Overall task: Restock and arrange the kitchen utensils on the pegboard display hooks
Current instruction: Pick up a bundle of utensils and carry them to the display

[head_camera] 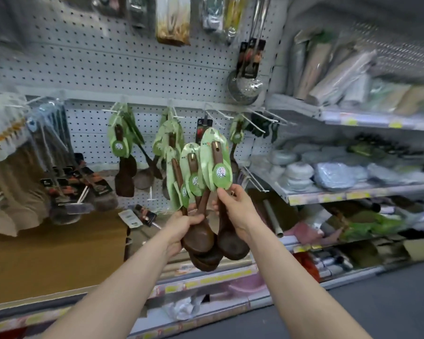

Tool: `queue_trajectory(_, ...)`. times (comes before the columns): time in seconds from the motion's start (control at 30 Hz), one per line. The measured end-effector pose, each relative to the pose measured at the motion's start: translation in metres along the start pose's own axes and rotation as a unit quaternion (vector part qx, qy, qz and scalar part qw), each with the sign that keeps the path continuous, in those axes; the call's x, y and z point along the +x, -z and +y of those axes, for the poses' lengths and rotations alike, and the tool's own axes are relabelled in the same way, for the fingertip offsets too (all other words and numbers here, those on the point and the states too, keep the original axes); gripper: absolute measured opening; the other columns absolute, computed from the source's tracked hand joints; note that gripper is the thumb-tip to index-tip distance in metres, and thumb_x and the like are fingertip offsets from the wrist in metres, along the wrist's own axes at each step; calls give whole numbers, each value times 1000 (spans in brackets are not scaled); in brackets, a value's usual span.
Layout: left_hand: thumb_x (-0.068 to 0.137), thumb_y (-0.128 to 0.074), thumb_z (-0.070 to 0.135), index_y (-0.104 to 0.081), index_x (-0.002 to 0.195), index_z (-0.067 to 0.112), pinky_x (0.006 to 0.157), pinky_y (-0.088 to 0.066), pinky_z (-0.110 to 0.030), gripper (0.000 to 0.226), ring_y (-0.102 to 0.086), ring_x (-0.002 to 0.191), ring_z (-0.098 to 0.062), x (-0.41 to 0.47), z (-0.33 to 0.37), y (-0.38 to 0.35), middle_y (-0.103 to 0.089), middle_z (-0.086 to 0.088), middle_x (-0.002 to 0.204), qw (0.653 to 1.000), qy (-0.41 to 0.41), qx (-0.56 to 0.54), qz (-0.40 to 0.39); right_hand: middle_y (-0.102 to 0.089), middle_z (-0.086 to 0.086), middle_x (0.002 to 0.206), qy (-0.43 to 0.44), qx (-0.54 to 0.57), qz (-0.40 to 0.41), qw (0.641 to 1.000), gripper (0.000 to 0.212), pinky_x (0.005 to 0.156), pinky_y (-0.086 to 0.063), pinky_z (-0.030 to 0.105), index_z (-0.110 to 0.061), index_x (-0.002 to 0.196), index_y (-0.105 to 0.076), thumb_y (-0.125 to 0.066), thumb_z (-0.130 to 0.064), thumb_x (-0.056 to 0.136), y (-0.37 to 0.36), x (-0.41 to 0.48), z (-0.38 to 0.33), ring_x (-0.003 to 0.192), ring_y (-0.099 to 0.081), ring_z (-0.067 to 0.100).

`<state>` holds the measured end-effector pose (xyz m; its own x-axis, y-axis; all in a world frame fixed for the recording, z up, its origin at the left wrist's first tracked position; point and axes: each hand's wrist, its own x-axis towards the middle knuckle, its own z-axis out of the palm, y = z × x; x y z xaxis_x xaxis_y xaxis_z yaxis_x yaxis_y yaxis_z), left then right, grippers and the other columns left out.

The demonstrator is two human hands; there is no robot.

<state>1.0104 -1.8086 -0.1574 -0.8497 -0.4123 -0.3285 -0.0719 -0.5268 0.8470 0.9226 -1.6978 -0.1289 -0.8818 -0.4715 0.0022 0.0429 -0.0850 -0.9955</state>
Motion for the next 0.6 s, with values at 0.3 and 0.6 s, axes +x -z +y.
queue_trajectory(0.3, 87, -57, -10, -58, 119, 4, 77, -55, -37, 34, -68, 83, -30, 57, -20, -17, -70, -23, 104, 999, 46, -3, 22, -60, 8, 74, -51, 25, 20, 998, 20, 57, -46, 25, -6, 115, -50, -57, -8, 96, 58, 57, 8, 63, -56, 14)
queue_trajectory(0.6, 88, -58, -10, -61, 118, -1, 55, -55, -26, 32, -70, 71, -23, 127, 2, -34, -73, -15, 92, 997, 63, 23, -34, -51, -1, 68, -76, 38, 127, 988, 36, 52, -41, 23, -10, 114, -53, -51, -43, 100, 83, 121, 14, 56, -46, 10)
